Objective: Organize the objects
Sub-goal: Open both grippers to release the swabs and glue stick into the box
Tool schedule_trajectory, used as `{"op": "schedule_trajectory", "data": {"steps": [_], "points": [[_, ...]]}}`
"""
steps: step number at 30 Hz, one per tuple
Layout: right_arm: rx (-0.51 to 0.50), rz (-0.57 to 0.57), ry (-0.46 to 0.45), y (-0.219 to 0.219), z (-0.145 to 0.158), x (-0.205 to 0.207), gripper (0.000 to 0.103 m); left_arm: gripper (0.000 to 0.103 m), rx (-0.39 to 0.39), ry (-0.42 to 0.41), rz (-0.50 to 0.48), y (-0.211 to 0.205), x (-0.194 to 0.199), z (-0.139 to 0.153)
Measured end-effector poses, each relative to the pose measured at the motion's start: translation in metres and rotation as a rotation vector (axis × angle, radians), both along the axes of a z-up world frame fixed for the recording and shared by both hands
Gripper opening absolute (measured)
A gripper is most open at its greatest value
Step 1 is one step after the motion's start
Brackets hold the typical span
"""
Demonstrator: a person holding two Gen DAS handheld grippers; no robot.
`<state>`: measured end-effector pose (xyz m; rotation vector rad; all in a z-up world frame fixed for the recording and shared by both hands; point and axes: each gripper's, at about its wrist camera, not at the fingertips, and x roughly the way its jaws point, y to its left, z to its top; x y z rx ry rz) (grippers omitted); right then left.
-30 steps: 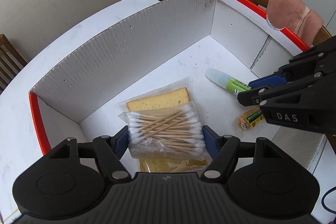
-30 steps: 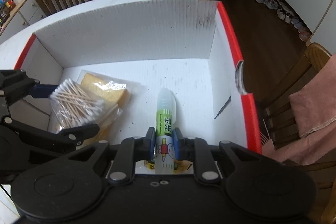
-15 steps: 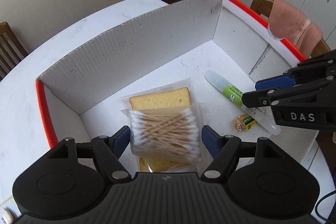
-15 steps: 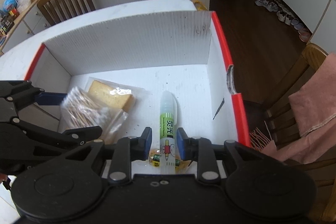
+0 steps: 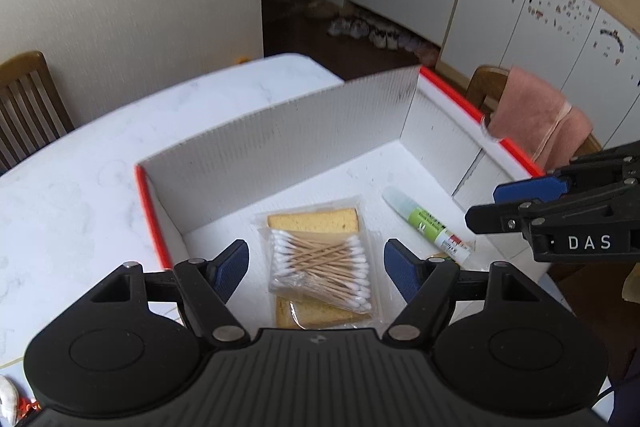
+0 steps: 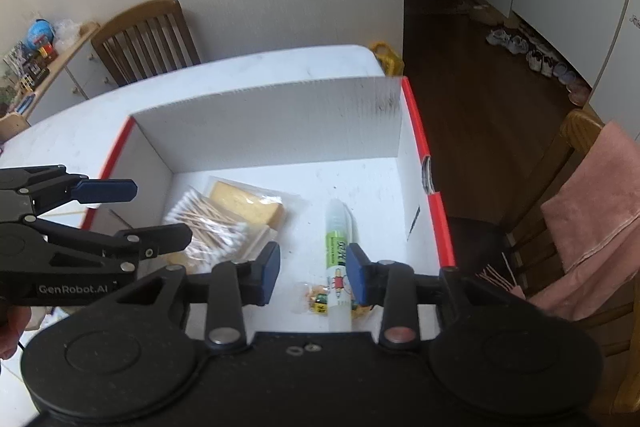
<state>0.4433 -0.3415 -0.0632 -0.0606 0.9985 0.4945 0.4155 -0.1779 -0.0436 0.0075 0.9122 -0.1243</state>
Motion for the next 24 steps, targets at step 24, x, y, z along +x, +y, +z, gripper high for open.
{"op": "schedule_trajectory", "data": {"steps": [24], "points": [[0.098,0.045,-0.149,0.055,0.056,-0.098,0.051,0.077,-0.090,-0.225,0.081,0.071,-0.118,0.074]]}}
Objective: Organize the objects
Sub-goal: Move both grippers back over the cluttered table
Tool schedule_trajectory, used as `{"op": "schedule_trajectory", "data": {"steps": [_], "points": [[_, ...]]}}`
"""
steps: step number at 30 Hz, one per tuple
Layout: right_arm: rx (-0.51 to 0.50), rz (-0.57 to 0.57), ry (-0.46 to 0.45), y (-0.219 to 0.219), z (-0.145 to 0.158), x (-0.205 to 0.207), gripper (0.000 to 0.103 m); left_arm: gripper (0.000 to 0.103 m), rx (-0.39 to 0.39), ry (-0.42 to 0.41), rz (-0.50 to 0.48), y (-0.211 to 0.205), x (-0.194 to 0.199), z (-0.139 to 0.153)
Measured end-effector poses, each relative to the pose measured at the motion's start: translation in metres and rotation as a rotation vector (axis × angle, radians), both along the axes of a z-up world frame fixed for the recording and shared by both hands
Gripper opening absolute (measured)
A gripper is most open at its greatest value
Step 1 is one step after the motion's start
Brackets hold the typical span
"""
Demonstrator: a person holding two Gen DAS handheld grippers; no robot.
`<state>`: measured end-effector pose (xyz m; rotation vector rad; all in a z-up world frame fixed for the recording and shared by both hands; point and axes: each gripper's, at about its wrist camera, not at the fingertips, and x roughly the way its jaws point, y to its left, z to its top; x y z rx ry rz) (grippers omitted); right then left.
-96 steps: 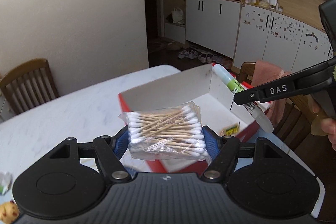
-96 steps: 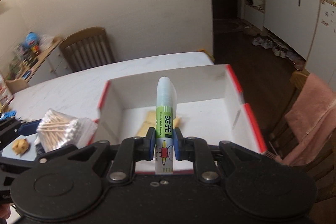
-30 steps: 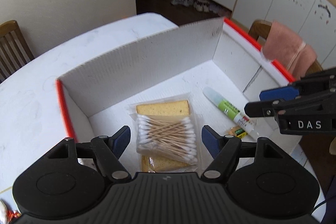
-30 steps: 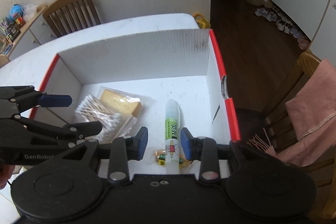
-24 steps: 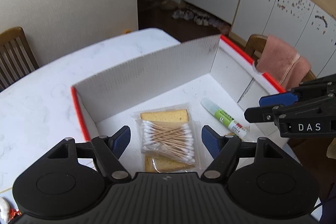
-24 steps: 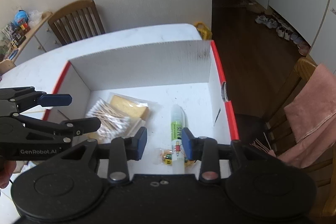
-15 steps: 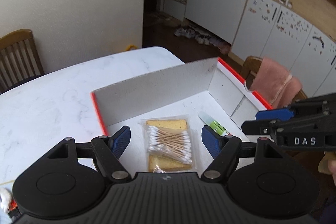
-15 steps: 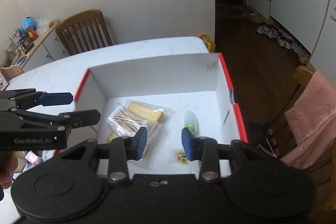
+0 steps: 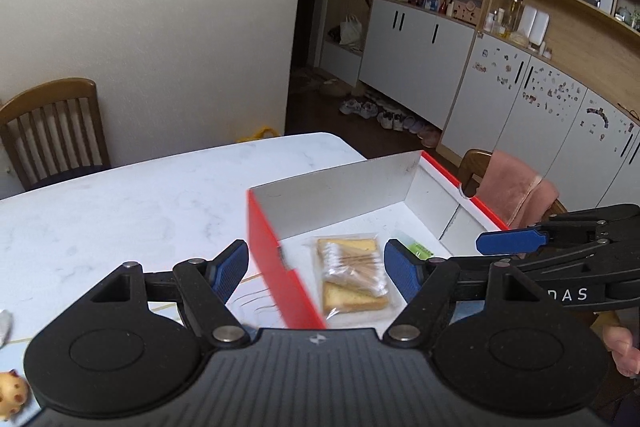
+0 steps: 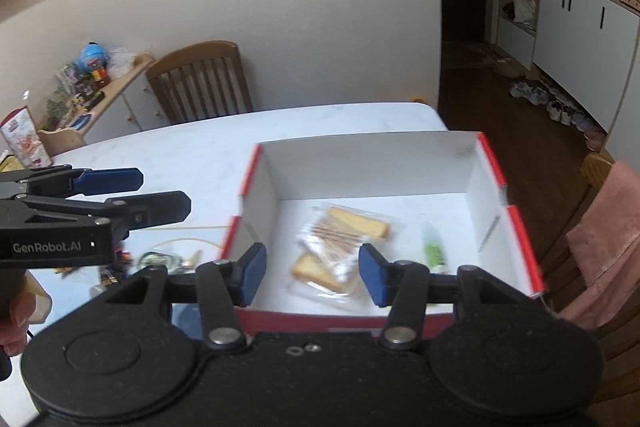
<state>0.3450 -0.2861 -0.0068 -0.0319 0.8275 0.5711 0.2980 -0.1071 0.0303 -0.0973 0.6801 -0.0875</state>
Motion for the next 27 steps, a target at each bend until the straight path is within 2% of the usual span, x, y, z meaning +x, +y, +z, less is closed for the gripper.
{"op": "schedule_trajectory", "data": {"steps": [1,5,8,13,18,21,27], "points": [[0.004,0.005,-0.003,0.005,0.001,-0.005,0.052,0.080,-0.002,-0.002,0.002,0.006,-0.006,0.001],[0.020,0.037,-0.013,0.027,0.004,-0.026,0.067,0.080,0.001,-0.011,0.017,0.028,-0.031,0.003],[0.010,0.067,-0.023,0.046,0.003,-0.042,0.070,0.084,-0.001,-0.010,0.040,0.046,-0.048,0.002],[0.006,0.103,-0.032,0.075,-0.001,-0.064,0.079,0.084,-0.002,0.001,0.073,0.077,-0.077,-0.001],[-0.004,0.124,-0.042,0.098,-0.004,-0.085,0.084,0.088,0.000,-0.012,0.109,0.107,-0.103,-0.003],[-0.012,0.136,-0.048,0.112,-0.007,-0.097,0.087,0.099,0.001,-0.020,0.131,0.126,-0.116,-0.005],[-0.022,0.144,-0.031,0.136,-0.016,-0.109,0.088,0.103,-0.008,-0.005,0.189,0.167,-0.130,-0.014]]}}
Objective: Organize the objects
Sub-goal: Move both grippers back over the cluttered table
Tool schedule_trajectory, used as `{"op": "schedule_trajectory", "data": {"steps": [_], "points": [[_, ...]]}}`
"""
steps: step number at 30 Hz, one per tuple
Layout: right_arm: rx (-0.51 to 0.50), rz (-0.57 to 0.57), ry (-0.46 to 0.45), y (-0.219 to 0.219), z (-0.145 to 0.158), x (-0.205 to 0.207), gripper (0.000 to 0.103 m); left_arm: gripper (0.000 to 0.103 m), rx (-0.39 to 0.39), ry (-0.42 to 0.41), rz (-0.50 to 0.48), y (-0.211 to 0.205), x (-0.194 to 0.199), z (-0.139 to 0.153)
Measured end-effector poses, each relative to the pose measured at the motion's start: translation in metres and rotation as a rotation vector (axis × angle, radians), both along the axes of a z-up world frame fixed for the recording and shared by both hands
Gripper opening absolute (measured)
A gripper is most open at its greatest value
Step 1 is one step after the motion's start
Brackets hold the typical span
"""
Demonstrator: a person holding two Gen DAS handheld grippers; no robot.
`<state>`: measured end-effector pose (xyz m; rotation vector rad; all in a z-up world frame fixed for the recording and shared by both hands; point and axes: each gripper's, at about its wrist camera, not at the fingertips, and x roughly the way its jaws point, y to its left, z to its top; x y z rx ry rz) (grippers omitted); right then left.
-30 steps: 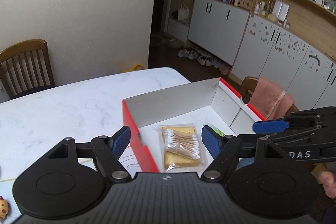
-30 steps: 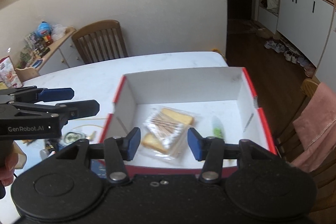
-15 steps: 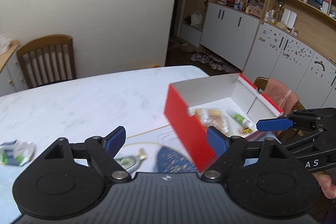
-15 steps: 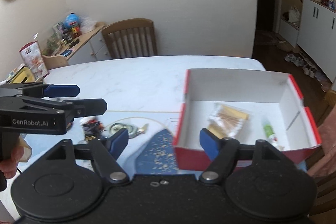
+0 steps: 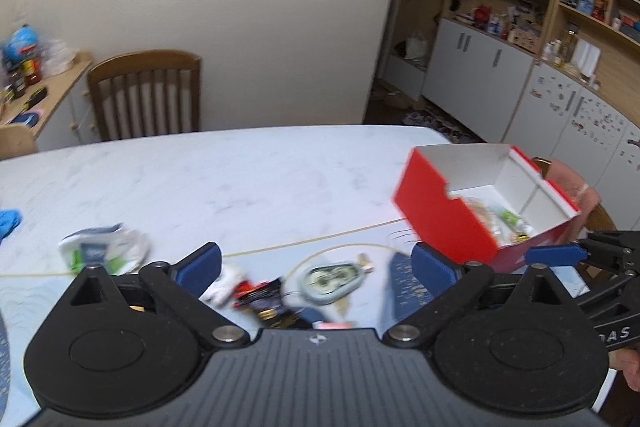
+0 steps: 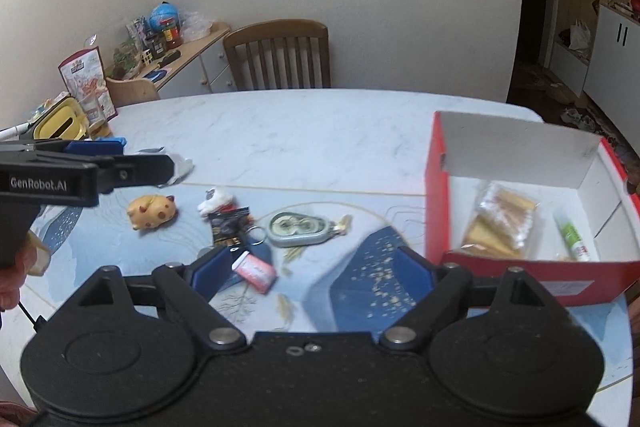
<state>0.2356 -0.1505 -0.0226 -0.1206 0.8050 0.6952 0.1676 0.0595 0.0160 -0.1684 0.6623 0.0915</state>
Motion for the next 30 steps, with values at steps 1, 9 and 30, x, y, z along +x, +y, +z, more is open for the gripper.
{"op": "schedule_trajectory", "data": {"steps": [1,9,30], "points": [[-0.002,0.002,0.003,0.003,-0.002,-0.001,0.088,0.103,0.003,-0.003,0.008,0.007,-0.002,-0.002],[-0.044,0.014,0.034,0.033,-0.028,-0.005,0.088,0.103,0.024,-0.012,0.032,0.050,-0.018,-0.024],[-0.238,0.141,0.100,0.093,-0.115,0.015,0.084,0.103,0.168,0.057,0.012,0.115,-0.025,-0.100]]}}
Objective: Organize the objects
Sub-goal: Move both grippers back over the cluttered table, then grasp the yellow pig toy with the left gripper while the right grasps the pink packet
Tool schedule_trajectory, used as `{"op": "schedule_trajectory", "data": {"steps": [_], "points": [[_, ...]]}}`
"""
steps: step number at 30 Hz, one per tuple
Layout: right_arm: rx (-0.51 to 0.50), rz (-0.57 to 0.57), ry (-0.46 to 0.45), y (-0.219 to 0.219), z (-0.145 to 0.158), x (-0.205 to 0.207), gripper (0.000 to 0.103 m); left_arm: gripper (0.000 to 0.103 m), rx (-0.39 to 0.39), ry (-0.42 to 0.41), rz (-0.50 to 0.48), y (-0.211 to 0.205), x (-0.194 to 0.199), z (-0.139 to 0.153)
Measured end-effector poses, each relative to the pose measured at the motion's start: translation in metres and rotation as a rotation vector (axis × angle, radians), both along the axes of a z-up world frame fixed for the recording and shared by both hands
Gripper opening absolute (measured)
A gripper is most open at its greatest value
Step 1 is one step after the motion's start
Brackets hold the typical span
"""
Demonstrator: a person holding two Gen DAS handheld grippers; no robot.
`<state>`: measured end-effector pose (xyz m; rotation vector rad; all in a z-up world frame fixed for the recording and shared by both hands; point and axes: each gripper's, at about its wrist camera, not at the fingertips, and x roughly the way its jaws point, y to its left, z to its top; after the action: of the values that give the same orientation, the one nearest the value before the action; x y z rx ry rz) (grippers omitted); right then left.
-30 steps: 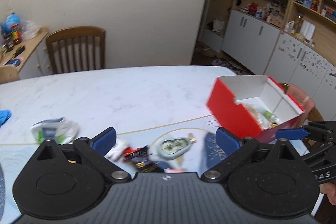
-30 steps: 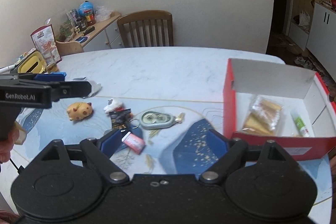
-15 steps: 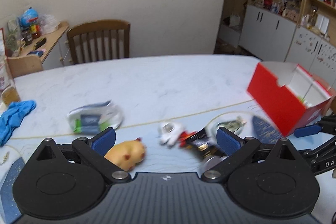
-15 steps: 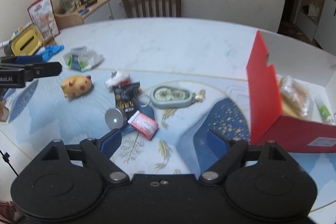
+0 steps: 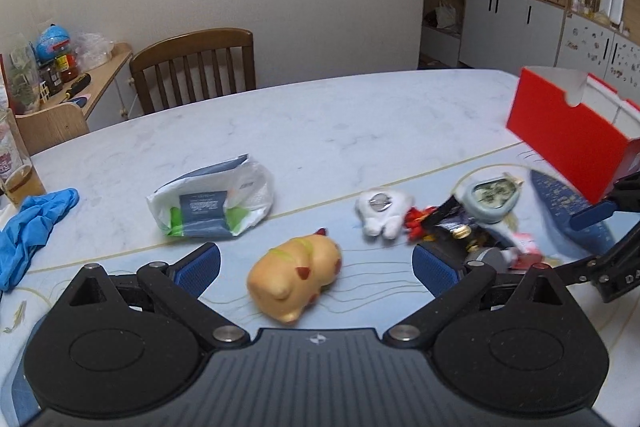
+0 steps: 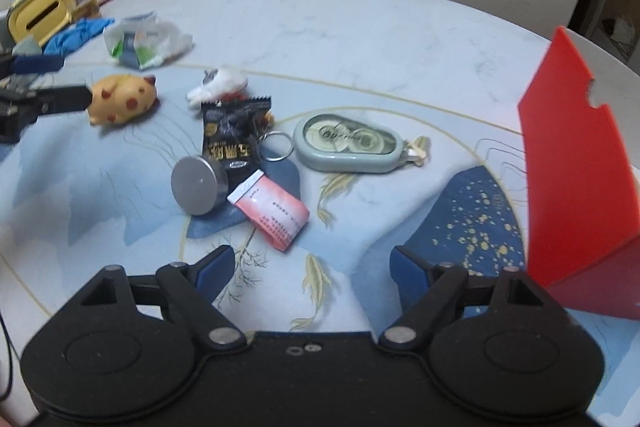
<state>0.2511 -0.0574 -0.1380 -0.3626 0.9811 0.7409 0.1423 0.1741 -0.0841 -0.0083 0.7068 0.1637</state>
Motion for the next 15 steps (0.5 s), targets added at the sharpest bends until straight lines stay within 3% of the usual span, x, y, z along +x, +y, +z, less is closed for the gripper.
{"op": "schedule_trajectory", "data": {"steps": [15], "points": [[-0.025,0.064,-0.016,0.023,-0.014,0.006,0.076,0.103,-0.041,0.060,-0.029,0.023,0.022,-0.037]]}}
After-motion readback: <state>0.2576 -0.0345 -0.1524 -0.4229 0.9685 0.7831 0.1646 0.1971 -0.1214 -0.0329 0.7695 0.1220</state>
